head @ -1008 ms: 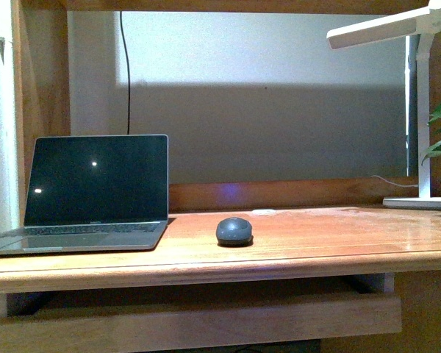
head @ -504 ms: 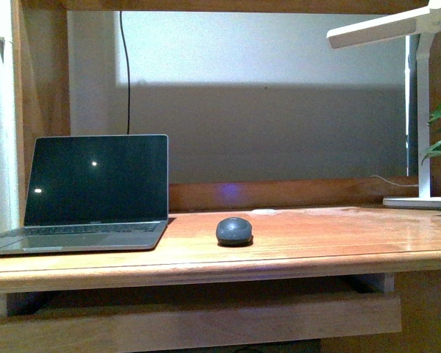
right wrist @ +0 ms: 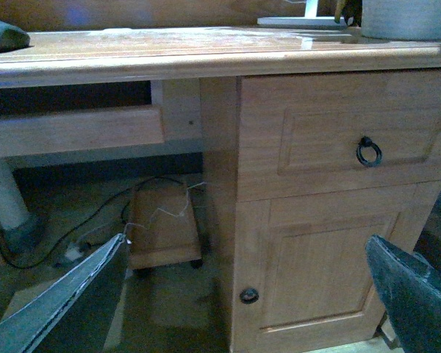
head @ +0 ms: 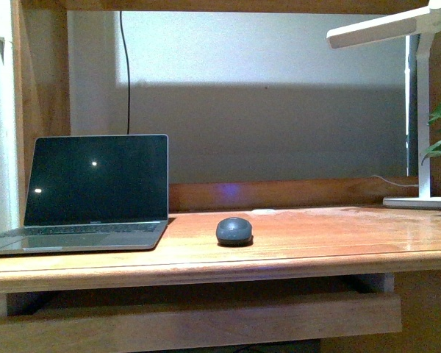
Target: Place mouse
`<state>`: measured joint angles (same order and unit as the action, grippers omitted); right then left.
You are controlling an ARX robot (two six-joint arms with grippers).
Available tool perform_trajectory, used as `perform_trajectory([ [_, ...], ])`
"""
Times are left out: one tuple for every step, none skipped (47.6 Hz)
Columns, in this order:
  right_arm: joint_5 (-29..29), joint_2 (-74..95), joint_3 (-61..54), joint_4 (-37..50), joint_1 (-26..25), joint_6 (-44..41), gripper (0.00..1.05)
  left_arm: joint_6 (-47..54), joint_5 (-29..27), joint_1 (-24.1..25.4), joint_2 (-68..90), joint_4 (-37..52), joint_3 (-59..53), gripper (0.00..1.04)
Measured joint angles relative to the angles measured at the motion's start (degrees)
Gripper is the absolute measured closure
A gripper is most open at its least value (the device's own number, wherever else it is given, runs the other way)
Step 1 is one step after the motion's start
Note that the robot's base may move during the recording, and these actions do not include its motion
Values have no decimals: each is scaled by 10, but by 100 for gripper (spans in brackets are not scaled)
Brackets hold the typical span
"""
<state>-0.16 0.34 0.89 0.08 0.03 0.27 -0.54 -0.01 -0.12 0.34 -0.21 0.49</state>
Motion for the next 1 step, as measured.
perform_trajectory([
  [0,0,0,0,0,0,7,0,0,0,0,0,0,8],
])
